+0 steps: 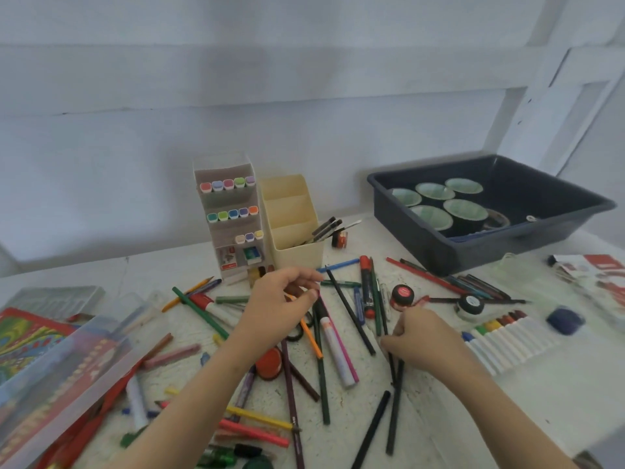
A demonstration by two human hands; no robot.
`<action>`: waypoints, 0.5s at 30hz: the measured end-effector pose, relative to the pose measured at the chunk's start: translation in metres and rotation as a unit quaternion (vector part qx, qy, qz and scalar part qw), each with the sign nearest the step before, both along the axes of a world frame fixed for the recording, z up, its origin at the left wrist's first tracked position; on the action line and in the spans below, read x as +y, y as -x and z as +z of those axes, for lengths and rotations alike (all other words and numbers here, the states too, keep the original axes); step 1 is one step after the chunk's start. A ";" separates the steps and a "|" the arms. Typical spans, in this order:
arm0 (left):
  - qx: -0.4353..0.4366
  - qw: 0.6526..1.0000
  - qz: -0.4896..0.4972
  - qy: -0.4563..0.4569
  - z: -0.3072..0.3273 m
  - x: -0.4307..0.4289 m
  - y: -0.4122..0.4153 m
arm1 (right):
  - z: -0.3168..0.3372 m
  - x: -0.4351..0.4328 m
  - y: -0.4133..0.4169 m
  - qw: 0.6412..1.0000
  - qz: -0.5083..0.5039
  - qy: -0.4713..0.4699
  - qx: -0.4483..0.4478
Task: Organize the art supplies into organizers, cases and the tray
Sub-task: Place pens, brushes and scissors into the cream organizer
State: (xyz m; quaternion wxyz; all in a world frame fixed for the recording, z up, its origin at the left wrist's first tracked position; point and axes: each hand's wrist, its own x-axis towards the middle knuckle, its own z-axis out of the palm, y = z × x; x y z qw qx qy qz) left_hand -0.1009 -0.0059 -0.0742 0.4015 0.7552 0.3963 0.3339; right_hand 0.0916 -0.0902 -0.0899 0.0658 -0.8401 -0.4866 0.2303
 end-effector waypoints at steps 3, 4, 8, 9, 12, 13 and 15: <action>0.036 0.999 -0.034 0.021 -0.002 -0.006 -0.008 | 0.000 -0.003 0.000 0.998 -0.028 -0.038 0.041; 0.045 0.997 -0.047 0.034 -0.003 -0.007 -0.012 | 0.001 -0.004 0.001 0.996 -0.034 -0.062 0.061; 0.059 0.985 -0.090 0.139 -0.004 -0.016 -0.028 | 0.008 -0.011 0.017 0.979 -0.016 -0.177 0.100; 0.043 0.980 -0.093 0.173 -0.003 -0.019 -0.032 | 0.009 -0.013 0.024 0.975 0.006 -0.193 0.110; -0.014 0.979 -0.074 0.187 -0.001 -0.021 -0.036 | 0.013 -0.014 0.038 0.973 0.081 -0.200 0.085; -0.025 0.983 -0.062 0.172 0.000 -0.020 -0.035 | 0.015 -0.011 0.039 0.973 0.104 -0.197 0.067; -0.039 0.989 -0.038 0.134 0.001 -0.017 -0.029 | 0.021 -0.005 0.036 0.966 0.118 -0.220 0.062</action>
